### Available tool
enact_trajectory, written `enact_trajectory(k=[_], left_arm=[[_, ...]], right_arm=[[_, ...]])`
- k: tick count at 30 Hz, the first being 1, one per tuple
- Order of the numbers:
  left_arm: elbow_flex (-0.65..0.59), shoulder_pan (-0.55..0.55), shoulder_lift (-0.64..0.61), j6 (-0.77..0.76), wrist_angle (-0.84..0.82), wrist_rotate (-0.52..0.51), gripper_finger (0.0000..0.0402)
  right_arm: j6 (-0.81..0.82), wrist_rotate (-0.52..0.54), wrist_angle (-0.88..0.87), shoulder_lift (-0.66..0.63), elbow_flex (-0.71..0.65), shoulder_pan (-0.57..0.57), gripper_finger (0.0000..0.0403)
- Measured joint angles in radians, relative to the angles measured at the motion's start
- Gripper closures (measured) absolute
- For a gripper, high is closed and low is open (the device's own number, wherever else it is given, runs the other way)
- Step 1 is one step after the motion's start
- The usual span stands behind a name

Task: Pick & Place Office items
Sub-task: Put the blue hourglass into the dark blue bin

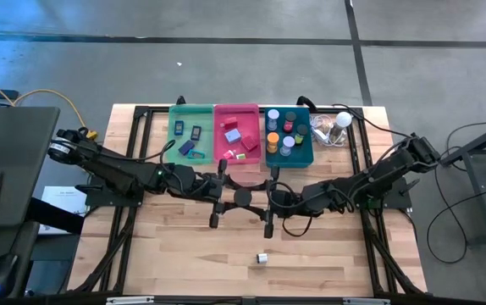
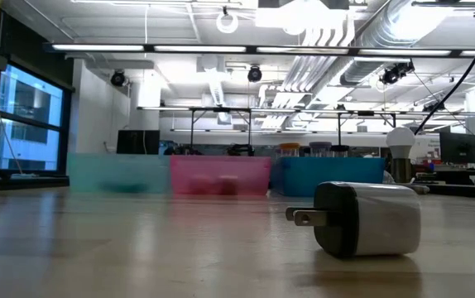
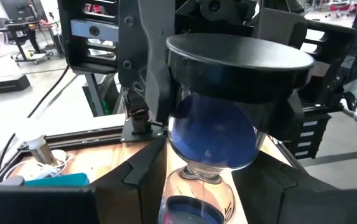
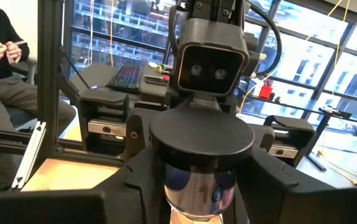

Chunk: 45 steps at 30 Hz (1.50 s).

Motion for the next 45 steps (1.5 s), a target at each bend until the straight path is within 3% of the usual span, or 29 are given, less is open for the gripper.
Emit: enact_trajectory(k=[8,13,26,34,45], left_arm=[[0.0,0.0,0.0,-0.007,-0.004,-0.002,0.0238],[0.0,0.0,0.0,-0.059,-0.01,-0.057,0.0229],[-0.001,-0.02,0.0,-0.065,-0.016,-0.122,0.0141],[-0.001,-0.022,0.0,-0.085,-0.039,-0.126,0.0126],[-0.001,-0.022,0.0,-0.125,-0.071,-0.125,0.0126]], right_arm=[[0.003,0.002,-0.007,0.0,0.0,0.0,0.0248],[0.007,0.014,-0.018,-0.002,0.001,0.008,0.0248],[0.015,0.106,-0.096,-0.015,0.001,0.016,0.0248],[0.04,0.147,-0.157,-0.054,-0.001,0.029,0.0248],[0.168,0.203,-0.491,-0.268,0.0,0.051,0.0248]])
